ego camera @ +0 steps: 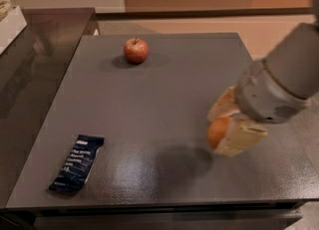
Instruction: Move orange near rxbar blueberry
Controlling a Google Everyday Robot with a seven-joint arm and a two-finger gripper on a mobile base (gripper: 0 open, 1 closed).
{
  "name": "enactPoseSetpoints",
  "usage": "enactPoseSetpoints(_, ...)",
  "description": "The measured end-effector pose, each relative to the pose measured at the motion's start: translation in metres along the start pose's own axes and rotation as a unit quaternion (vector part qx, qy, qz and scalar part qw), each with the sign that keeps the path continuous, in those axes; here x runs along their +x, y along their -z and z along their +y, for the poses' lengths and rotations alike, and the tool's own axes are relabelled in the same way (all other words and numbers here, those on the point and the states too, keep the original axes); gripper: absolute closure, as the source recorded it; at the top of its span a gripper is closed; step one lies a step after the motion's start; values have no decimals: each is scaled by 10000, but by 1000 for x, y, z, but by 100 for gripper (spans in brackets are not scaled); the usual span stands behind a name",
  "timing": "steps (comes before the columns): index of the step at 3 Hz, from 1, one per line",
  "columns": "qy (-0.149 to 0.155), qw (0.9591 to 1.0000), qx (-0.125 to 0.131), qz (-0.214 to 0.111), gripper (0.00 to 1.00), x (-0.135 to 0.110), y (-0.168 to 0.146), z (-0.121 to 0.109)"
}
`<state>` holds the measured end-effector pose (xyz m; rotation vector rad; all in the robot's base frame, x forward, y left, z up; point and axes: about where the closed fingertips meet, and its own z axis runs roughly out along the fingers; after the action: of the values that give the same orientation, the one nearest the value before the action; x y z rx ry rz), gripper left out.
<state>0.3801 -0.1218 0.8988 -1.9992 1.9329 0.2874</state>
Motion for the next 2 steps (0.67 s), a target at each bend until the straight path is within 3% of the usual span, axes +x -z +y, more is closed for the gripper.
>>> enactPoseSetpoints(2,742,9967,-255,-193,100,-77,-42,-22)
